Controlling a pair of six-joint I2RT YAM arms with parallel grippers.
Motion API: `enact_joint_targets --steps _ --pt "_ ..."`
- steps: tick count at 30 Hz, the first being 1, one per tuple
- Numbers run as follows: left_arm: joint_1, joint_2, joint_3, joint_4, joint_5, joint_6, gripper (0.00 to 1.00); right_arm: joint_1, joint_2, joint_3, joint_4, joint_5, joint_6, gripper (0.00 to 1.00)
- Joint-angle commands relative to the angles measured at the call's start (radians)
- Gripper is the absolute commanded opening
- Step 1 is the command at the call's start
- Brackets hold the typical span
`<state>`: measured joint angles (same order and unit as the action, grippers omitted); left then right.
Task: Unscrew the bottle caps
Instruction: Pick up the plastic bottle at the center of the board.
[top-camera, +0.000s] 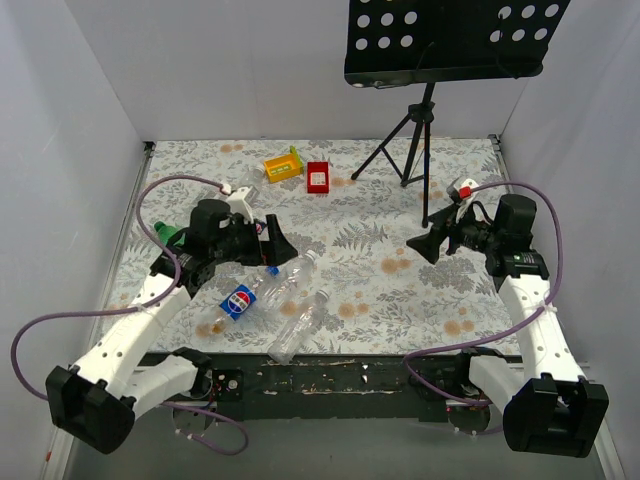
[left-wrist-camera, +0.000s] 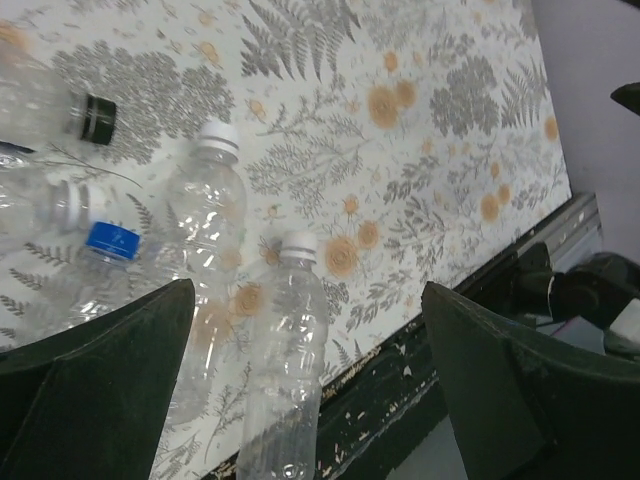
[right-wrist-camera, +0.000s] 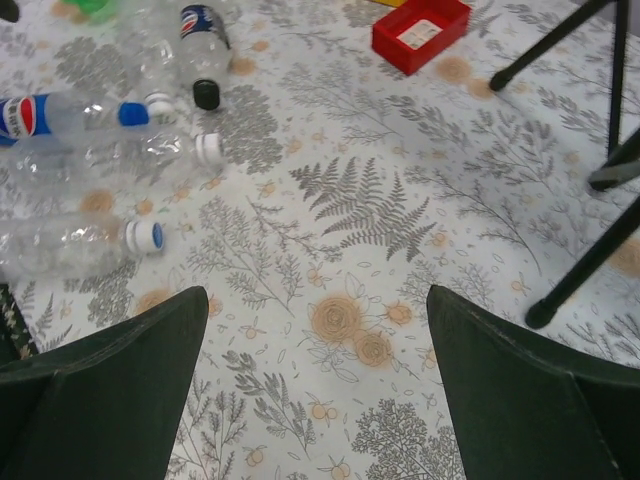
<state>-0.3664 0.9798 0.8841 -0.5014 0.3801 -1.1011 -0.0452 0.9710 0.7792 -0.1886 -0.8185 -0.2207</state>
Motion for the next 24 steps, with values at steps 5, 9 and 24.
enact_joint_targets --steps 5,9,24 --pt "-0.291 0.085 0.131 -0.181 -0.260 -0.023 0.98 -0.001 -0.020 -0.075 -0.112 -0.223 -0.339 0.98" --pt "-0.411 0.121 0.144 -0.235 -0.297 -0.065 0.98 -0.001 -0.015 -0.119 -0.114 -0.229 -0.388 0.98" --pt "-0.677 0.345 0.179 -0.365 -0.498 -0.157 0.98 -0.016 -0.008 -0.204 -0.054 -0.255 -0.405 0.98"
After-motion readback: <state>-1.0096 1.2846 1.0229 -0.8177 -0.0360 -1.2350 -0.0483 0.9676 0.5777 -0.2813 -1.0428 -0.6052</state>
